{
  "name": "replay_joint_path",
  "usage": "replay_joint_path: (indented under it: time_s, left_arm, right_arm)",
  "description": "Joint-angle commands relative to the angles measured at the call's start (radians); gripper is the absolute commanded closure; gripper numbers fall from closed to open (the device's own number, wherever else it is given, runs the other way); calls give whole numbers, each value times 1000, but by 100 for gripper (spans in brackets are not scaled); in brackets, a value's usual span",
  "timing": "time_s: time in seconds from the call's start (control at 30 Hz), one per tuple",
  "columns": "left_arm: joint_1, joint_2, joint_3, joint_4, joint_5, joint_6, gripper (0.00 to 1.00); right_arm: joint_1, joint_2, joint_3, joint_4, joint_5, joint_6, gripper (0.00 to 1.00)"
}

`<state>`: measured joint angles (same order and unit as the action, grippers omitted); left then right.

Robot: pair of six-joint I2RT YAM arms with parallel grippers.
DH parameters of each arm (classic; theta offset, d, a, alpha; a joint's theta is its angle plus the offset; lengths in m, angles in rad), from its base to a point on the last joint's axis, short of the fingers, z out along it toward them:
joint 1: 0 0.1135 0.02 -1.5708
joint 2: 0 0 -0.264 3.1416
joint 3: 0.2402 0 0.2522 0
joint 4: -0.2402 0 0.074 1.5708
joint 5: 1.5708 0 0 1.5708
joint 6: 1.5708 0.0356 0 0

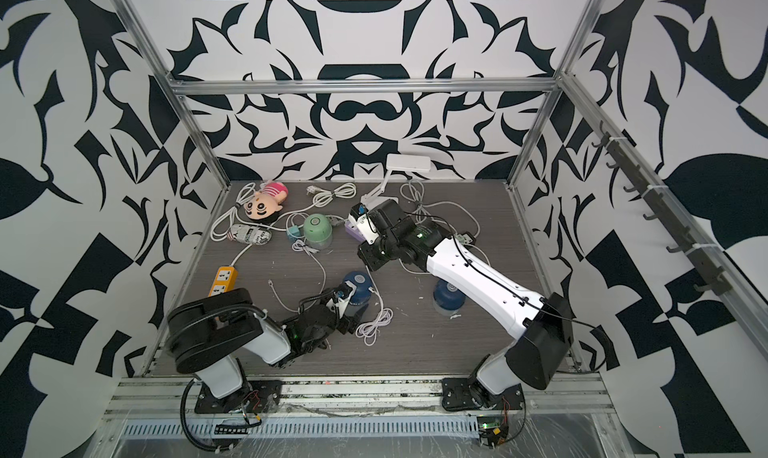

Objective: Charge the cordless meat grinders
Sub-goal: Place the cordless meat grinder at the center of the board.

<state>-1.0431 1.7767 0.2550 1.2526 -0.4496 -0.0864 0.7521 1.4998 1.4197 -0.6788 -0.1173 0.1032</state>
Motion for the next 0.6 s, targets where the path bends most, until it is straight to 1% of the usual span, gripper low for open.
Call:
replay_joint_path:
  time_s: [0.0,0.03,0.13,0.27,0.4,0.57]
  left_arm:
    - [13,62,-27,178,-11,-48,51]
    - [13,68,-33,186,-11,-54,37]
    - [12,57,-57,188,-22,-61,1]
    - [12,23,-94,183,-25,-60,1]
    - [-1,-5,-118,135,-17,-83,1]
    - [-83,-19,-146,126,-122,-103,1]
  right_arm:
    - [-3,-7,-1,50,37,36,68]
    - [-6,-6,-4,51,39,39,67]
    - [-14,-4,-15,59,42,47,65]
    - [-30,-4,-28,75,54,69,61]
    - [-57,11,-31,86,59,116,59]
    - [-86,54,-11,96,56,194,56]
